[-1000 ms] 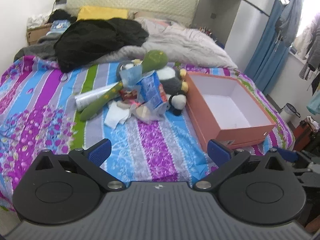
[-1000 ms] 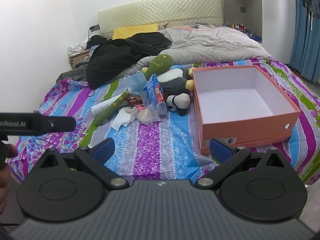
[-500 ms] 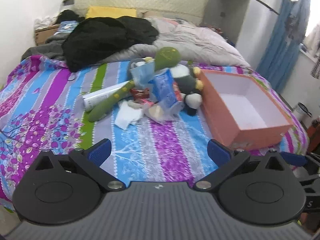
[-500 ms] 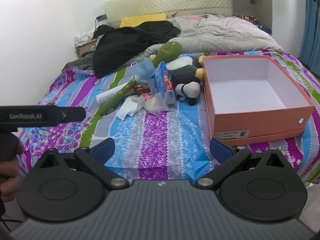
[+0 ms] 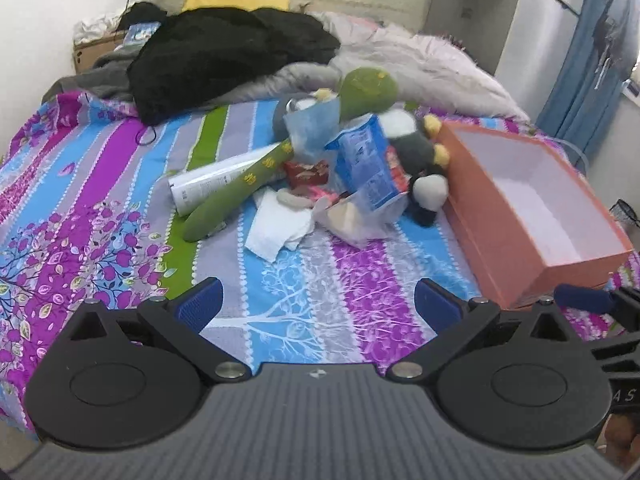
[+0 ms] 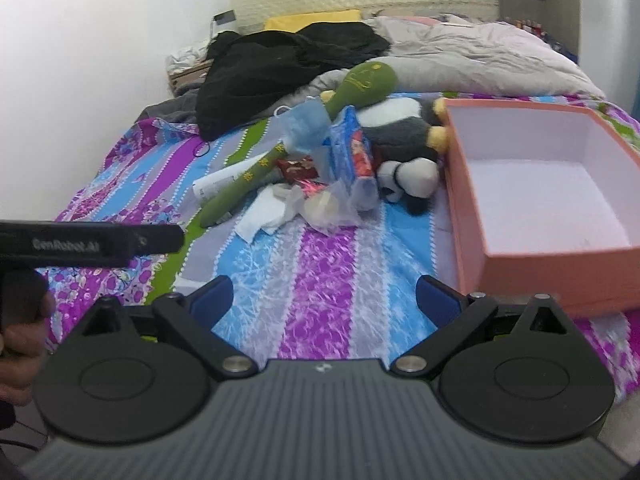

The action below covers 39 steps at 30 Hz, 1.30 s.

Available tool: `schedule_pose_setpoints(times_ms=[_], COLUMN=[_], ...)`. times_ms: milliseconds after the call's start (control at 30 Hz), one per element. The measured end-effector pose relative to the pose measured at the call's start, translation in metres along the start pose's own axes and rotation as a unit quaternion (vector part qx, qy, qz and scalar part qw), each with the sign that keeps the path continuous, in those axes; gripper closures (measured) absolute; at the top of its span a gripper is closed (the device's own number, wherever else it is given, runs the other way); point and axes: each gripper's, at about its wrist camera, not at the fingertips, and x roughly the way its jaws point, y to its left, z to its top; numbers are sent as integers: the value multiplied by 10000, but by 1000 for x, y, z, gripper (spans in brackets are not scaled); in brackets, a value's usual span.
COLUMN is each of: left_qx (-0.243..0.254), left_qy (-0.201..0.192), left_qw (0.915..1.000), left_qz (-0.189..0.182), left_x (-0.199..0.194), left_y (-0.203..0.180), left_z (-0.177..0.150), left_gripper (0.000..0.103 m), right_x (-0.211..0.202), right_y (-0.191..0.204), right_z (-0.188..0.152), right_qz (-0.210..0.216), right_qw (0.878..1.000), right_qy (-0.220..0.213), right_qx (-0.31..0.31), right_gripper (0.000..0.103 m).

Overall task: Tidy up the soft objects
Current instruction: 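Move both tools toward the pile of items on the bed, then grasp the white wet wipe with left tool while right tool grasps the tissue bun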

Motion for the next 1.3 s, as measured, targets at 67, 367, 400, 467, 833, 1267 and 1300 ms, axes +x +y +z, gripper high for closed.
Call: schedule_pose_setpoints(times_ms=[67,367,400,467,833,1267,1300], left_qx=[-30,-166,-191,-264,-442,71,102], left_qy=[-12,204,216,264,561,660,679], left_qw=[10000,9997,9996,9993,9972,9970,9970], left_qz=[-61,26,37,4,-232,-392,-352], left_x=[17,96,103,118,196,269,270], left_y=[6,30,32,38,63,67,65], left_z=[3,20,22,25,34,51,52], left_gripper=[0,2,2,2,8,24,31], right_x=[19,93,100,114,196,250,251], right_y=[0,-5,-4,-7,-7,0,0], right_z=[3,17,19,22,25,30,30], right_qz=[-141,65,68,143,74,-67,-74], right_qw=[9999,9998,9996,9996,9985,9957,9952], right_qy=[36,-8,-21,-14,397,384,404], right_qx=[-4,-205,-263,-251,-365,-843,-883], right_gripper=[4,16,16,16,33,51,54])
